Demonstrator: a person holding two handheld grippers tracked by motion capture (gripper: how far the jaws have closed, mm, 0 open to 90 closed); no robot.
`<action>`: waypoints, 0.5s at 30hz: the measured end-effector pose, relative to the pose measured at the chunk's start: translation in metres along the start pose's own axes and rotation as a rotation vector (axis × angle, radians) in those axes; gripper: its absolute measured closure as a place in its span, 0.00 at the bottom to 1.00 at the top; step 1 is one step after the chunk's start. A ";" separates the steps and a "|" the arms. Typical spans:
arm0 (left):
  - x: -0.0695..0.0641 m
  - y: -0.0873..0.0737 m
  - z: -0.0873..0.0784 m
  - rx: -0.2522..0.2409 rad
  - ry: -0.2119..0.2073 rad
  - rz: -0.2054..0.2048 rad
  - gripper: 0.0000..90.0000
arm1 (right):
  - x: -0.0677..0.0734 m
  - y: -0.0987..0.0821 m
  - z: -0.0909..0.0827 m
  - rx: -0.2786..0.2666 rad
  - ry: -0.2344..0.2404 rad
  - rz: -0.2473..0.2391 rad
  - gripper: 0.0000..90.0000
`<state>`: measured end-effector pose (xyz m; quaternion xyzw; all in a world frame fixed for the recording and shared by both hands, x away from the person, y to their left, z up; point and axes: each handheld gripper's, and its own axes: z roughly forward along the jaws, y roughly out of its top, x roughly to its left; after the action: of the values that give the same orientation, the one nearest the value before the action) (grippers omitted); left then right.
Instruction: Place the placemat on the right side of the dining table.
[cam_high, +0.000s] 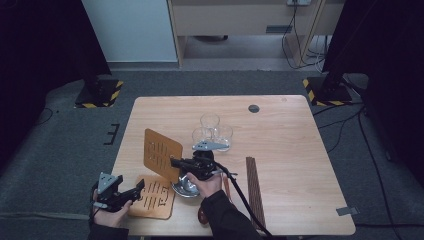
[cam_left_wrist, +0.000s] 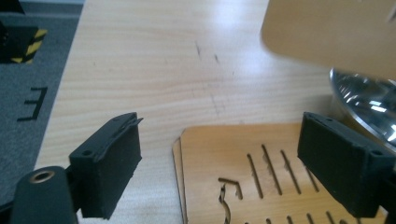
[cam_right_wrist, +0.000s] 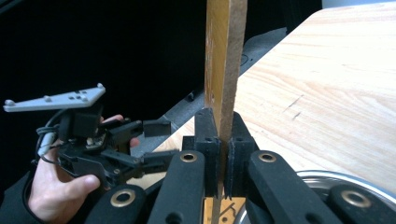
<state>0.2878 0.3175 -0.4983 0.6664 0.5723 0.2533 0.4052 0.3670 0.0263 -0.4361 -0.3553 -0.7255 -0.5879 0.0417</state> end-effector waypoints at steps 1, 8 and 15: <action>0.000 -0.001 0.002 0.010 0.002 0.003 0.14 | -0.001 0.001 -0.002 -0.003 -0.005 -0.001 0.97; -0.004 -0.003 0.010 0.058 0.017 0.041 0.12 | -0.008 0.007 -0.014 -0.025 -0.025 -0.003 0.97; -0.003 -0.007 0.021 0.104 0.039 0.068 0.12 | -0.012 0.012 -0.024 -0.046 -0.033 -0.003 0.97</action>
<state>0.2997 0.3094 -0.5150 0.7006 0.5695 0.2500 0.3499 0.3744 -0.0002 -0.4244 -0.3650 -0.7128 -0.5986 0.0207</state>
